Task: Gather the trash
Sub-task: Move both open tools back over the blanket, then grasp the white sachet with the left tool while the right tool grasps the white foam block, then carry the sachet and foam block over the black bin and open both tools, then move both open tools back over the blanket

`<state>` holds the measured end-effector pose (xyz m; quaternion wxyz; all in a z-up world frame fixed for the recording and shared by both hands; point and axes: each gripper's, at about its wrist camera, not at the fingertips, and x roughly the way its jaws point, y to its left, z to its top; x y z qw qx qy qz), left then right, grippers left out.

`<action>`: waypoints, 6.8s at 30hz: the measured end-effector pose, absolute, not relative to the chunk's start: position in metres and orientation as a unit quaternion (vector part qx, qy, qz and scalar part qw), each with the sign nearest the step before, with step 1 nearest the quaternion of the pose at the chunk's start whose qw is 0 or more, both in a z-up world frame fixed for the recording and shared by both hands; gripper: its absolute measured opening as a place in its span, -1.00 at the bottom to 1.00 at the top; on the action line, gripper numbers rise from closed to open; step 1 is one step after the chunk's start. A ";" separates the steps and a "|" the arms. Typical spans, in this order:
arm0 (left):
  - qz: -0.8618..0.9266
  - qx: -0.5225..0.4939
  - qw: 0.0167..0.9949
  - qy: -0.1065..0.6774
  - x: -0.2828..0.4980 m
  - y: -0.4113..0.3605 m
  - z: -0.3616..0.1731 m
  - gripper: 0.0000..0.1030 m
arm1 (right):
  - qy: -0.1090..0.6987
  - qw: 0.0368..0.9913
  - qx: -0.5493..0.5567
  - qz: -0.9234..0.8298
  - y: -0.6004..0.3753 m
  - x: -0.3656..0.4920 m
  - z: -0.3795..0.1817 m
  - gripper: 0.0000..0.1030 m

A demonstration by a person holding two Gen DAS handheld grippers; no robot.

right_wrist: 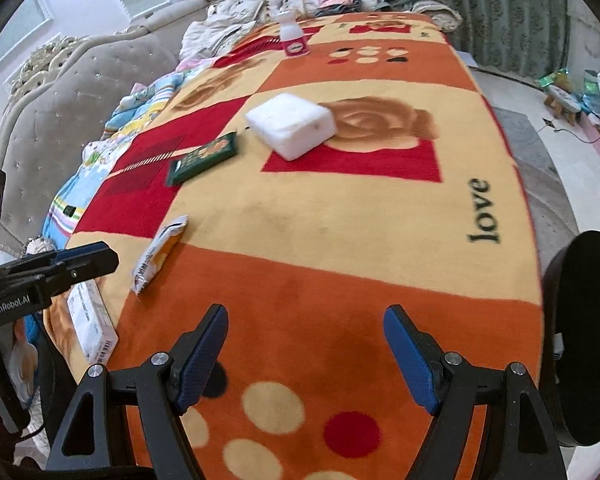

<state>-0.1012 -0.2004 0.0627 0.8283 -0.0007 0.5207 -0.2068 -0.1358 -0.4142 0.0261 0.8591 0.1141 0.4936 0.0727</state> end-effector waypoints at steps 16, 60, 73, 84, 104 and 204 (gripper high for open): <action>-0.220 -0.014 0.817 0.533 -0.098 -0.195 0.054 -0.28 | 0.505 0.857 0.078 0.071 -0.384 -0.119 0.027 0.51; -0.219 -0.054 0.810 0.541 -0.047 -0.179 0.037 -0.73 | 0.498 0.863 -0.003 0.086 -0.390 0.030 0.035 0.56; -0.218 -0.072 0.811 0.538 -0.049 -0.176 0.042 -0.74 | 0.488 0.867 -0.031 0.102 -0.380 0.020 0.025 0.26; -0.240 -0.049 0.818 0.520 -0.078 -0.210 0.058 -0.74 | 0.471 0.878 0.026 0.086 -0.386 -0.073 0.042 0.26; -0.300 0.006 0.815 0.496 -0.113 -0.294 0.080 -0.73 | 0.459 0.885 0.081 0.027 -0.446 -0.157 0.053 0.27; -0.215 0.015 0.779 0.589 -0.179 -0.188 0.036 -0.26 | 0.488 0.863 0.115 0.061 -0.443 -0.137 0.045 0.56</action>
